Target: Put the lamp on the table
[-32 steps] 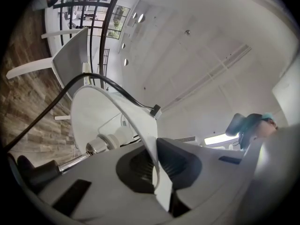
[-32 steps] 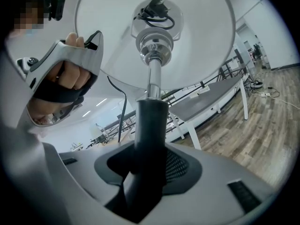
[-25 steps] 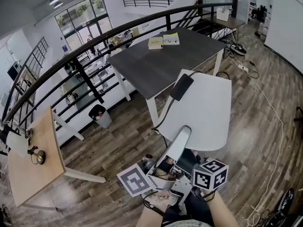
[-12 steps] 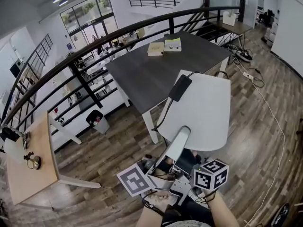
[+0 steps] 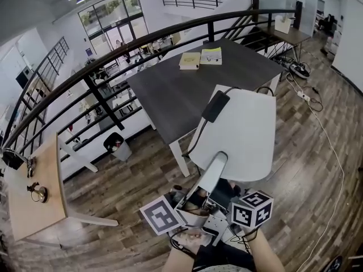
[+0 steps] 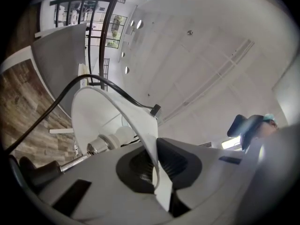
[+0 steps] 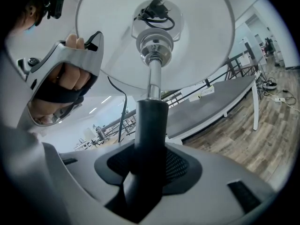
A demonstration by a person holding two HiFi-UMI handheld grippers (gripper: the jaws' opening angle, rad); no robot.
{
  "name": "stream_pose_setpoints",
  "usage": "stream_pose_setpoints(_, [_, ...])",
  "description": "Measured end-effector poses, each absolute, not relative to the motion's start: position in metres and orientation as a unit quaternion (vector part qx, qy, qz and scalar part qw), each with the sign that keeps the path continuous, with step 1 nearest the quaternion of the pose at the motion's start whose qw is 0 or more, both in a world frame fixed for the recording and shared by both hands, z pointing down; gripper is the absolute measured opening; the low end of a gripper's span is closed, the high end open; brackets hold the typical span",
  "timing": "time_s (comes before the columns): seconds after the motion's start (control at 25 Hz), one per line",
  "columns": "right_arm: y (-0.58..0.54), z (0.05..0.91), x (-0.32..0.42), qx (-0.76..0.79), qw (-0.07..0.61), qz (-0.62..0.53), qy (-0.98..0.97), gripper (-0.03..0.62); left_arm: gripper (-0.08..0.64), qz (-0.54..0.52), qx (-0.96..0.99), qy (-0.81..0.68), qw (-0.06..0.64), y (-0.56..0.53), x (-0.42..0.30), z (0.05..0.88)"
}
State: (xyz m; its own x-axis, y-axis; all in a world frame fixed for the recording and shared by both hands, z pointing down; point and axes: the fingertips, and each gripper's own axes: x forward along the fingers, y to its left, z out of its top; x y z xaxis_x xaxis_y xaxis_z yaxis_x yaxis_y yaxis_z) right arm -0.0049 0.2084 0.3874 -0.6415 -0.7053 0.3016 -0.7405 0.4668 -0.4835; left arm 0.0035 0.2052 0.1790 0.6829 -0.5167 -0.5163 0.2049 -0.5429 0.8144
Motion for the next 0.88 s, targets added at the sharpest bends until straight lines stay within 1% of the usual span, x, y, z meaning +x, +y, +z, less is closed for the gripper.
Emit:
stream_pose_setpoints(0.52, [0.158,0.396,0.001,0.411,0.027,0.314,-0.855,0.181,0.018,-0.381,0.784,-0.114,0.476,0.148,0.015,0.188])
stream_pose_setpoints(0.88, [0.078,0.407,0.022,0.429,0.031,0.312,-0.847,0.181,0.018,-0.376,0.784,-0.098,0.485,0.07,0.032,0.199])
